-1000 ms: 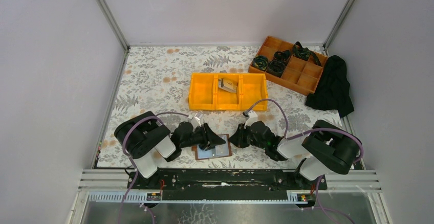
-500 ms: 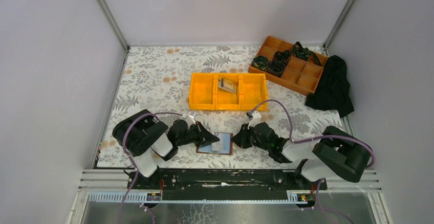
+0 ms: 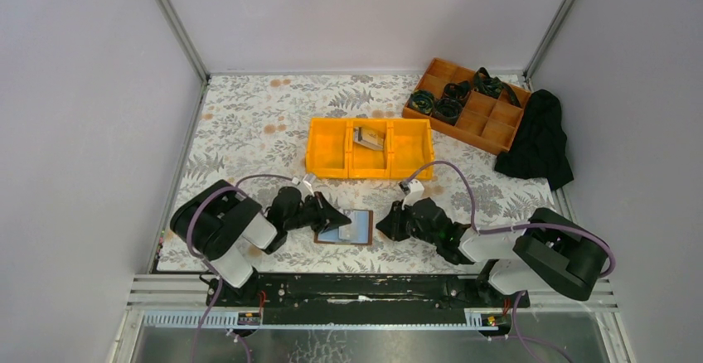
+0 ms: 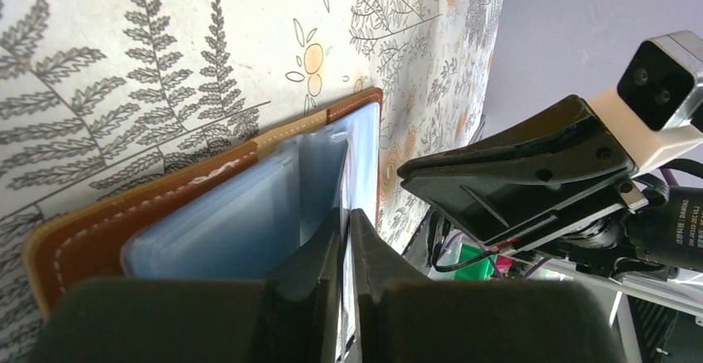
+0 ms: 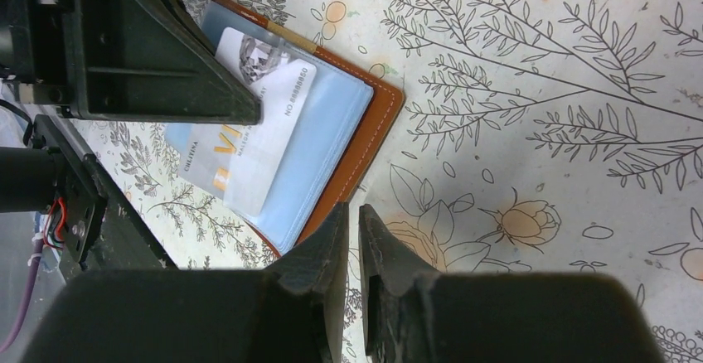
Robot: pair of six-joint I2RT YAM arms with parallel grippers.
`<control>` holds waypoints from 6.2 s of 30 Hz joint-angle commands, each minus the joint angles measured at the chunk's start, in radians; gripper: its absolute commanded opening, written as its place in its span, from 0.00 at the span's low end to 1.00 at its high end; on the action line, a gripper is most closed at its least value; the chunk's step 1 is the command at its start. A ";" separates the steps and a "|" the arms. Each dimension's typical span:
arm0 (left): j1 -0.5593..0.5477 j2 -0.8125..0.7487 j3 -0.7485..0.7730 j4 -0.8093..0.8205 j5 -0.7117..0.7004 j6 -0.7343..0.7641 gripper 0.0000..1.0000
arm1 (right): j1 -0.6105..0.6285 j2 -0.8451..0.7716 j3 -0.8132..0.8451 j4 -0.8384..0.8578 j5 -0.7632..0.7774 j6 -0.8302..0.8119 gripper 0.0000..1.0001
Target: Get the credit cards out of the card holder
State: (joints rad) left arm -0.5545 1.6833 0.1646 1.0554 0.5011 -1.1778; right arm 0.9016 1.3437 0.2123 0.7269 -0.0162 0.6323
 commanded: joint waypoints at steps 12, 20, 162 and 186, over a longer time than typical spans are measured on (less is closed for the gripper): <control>0.017 -0.230 0.049 -0.362 -0.035 0.201 0.28 | 0.012 0.067 0.084 0.052 -0.031 -0.012 0.16; 0.027 -0.308 0.029 -0.451 -0.076 0.243 0.00 | 0.012 0.077 0.100 0.040 -0.031 -0.016 0.16; -0.065 -0.609 -0.119 0.250 0.154 0.212 0.45 | -0.055 -0.532 0.032 -0.146 -0.606 -0.095 0.00; -0.067 -0.429 -0.141 0.537 0.208 0.100 0.00 | -0.055 -0.494 0.064 -0.140 -0.538 -0.122 0.07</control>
State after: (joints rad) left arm -0.6155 1.2682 0.0223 1.5074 0.7341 -1.0668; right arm 0.8497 0.8639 0.2325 0.5434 -0.6025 0.5316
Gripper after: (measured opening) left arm 0.012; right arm 0.014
